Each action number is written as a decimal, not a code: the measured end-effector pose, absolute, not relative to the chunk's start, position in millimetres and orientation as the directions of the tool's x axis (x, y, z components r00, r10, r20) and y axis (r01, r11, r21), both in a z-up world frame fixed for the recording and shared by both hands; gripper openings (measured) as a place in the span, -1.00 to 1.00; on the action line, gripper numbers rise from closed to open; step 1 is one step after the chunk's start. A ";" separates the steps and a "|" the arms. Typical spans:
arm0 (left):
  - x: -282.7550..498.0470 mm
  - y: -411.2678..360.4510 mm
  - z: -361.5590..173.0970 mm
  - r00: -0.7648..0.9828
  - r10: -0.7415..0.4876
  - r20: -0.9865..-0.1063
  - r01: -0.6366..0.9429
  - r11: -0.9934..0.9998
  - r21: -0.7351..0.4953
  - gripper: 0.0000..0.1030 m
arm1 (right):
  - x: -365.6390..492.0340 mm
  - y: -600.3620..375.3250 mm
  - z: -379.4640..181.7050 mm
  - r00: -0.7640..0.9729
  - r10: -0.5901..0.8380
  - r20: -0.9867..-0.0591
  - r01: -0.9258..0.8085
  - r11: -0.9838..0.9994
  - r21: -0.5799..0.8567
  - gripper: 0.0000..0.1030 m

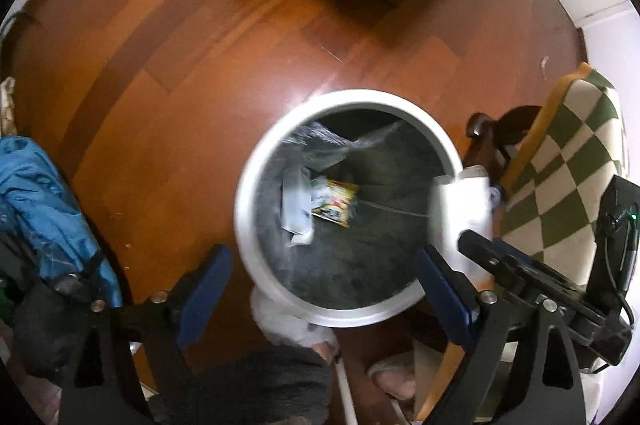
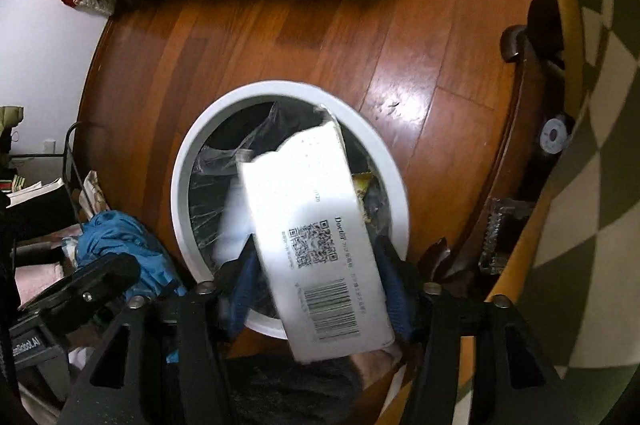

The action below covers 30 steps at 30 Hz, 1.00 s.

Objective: Collect trash
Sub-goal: 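Carry both boxes over the bin and open both tools to drop them, then move both tools from the bin back over the table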

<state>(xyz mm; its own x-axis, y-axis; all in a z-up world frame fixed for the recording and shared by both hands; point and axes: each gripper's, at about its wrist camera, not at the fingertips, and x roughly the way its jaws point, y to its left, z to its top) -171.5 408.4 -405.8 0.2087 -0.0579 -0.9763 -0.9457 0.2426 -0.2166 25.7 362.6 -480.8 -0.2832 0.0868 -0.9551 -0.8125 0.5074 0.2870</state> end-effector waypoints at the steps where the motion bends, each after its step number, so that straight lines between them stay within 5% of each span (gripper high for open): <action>1: -173.5 412.1 -405.2 0.200 -0.045 -0.979 -0.948 0.244 -0.205 0.82 | 25.6 357.9 -477.1 -0.284 0.090 -0.955 -0.814 0.504 0.289 0.64; 6: -179.3 405.0 -393.5 0.119 0.086 -0.989 -0.958 0.271 -0.091 0.82 | 19.6 351.1 -466.7 -0.232 0.079 -0.969 -0.844 0.480 0.241 0.94; 15: -175.0 383.9 -392.2 0.065 0.115 -0.991 -0.950 0.311 -0.026 0.82 | 6.7 329.6 -449.8 -0.099 0.046 -0.994 -0.895 0.433 0.109 0.94; 30: -176.1 348.0 -330.7 0.081 0.217 -0.973 -0.936 0.352 0.000 0.82 | -5.7 300.2 -400.3 -0.092 0.093 -0.991 -0.898 0.423 0.122 0.94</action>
